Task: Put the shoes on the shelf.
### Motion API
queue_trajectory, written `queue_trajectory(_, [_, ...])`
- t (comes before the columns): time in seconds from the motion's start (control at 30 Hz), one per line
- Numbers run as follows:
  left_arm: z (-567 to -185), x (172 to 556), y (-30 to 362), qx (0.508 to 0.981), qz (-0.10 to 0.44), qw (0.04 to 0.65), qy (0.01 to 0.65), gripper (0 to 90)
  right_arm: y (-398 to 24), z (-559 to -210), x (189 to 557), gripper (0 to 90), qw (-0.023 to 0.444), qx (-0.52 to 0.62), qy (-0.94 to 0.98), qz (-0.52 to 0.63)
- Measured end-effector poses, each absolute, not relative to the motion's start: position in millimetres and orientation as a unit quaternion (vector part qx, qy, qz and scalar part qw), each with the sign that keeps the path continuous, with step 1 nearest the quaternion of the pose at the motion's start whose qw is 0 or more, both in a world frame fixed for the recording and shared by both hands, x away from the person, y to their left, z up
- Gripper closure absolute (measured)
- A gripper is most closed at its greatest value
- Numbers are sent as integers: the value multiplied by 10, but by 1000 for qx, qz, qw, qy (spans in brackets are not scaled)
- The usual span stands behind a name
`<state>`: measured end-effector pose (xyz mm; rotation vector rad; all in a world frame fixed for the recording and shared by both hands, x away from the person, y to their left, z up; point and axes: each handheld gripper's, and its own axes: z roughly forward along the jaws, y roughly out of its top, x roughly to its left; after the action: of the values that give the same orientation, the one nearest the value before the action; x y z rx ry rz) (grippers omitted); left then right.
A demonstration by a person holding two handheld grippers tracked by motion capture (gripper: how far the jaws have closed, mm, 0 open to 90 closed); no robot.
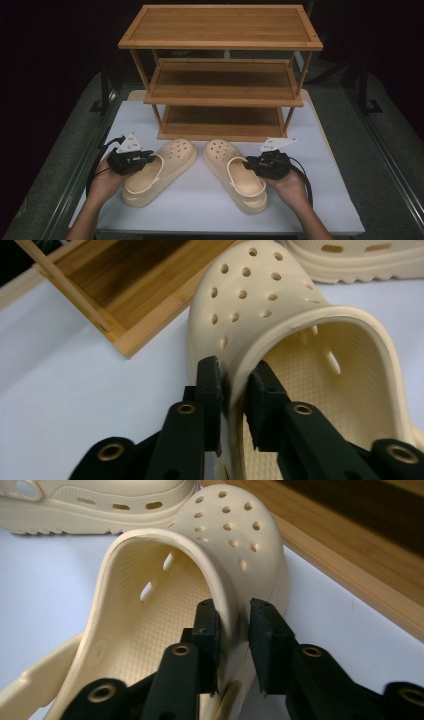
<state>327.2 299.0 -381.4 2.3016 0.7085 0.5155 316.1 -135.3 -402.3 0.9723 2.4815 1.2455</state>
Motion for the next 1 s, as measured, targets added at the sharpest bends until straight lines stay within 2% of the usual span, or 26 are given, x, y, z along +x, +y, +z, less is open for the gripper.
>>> queue_trajectory(0.17, [-3793, 3255, 2958, 883, 214, 319, 269, 816, -1345, -4000, 3132, 814, 127, 326, 840, 414])
queue_trajectory(0.37, [-3766, 3276, 2968, 877, 212, 321, 287, 835, -1405, -3971, 3139, 842, 134, 338, 831, 421])
queue_trajectory(0.6, [-3677, 3328, 2859, 872, 211, 335, 289, 835, -1507, -3903, 3156, 841, 151, 348, 820, 427])
queue_trajectory(1.0, [-3489, 3690, 2503, 868, 225, 348, 275, 836, -1723, -3757, 3483, 841, 189, 375, 807, 415])
